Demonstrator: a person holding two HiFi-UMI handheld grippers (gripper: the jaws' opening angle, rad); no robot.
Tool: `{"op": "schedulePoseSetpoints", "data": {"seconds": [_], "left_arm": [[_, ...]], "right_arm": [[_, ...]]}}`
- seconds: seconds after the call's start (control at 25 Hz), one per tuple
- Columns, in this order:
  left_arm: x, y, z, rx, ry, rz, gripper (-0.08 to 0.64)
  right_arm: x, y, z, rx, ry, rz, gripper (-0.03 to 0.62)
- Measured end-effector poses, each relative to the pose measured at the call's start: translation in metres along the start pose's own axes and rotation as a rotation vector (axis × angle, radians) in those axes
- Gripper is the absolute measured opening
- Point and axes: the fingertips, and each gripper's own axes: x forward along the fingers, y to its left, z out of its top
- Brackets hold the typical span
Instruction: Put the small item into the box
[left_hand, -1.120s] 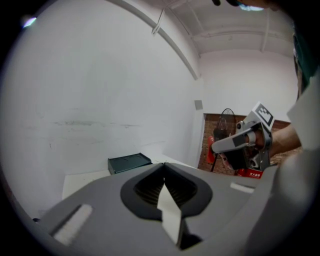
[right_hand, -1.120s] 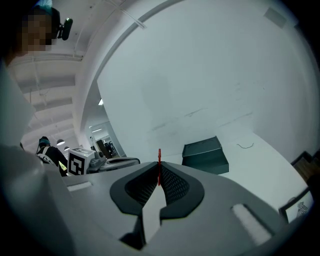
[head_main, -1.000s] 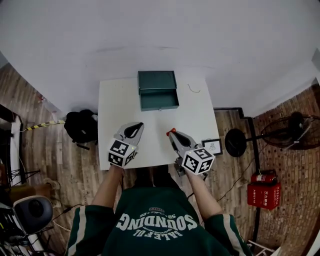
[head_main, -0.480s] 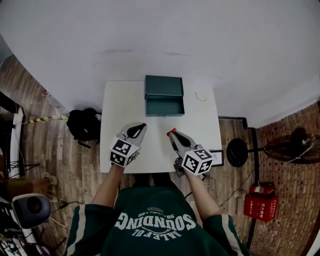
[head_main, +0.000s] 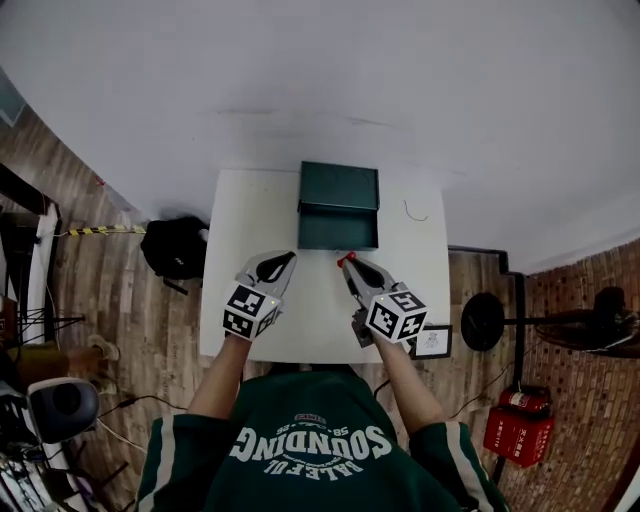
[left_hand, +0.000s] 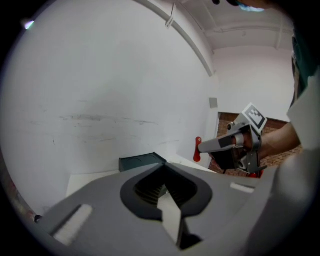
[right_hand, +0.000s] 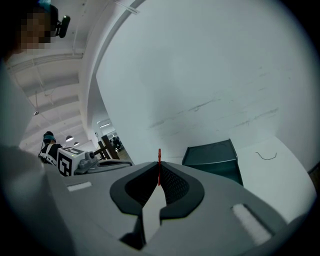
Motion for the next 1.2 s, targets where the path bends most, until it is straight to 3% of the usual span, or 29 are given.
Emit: {"op": "schedulePoseSetpoints", "data": {"seconds": [0.36, 0.76, 1.2], "left_arm": [[0.014, 0.020, -0.021, -0.054, 0.063, 0.063, 0.052], [0.007, 0.028, -0.043, -0.113, 0.108, 0.127, 0.052], [-0.012, 0.027, -0.064, -0.157, 0.138, 0.199, 0.052]], "right_arm": [[0.071, -0.057, -0.010, -0.025, 0.141, 0.010, 0.014], [0.138, -0.114, -0.052, -0.318, 0.445, -0.056, 0.014], [0.166, -0.150, -0.108, -0.513, 0.705, -0.054, 0.014]]}}
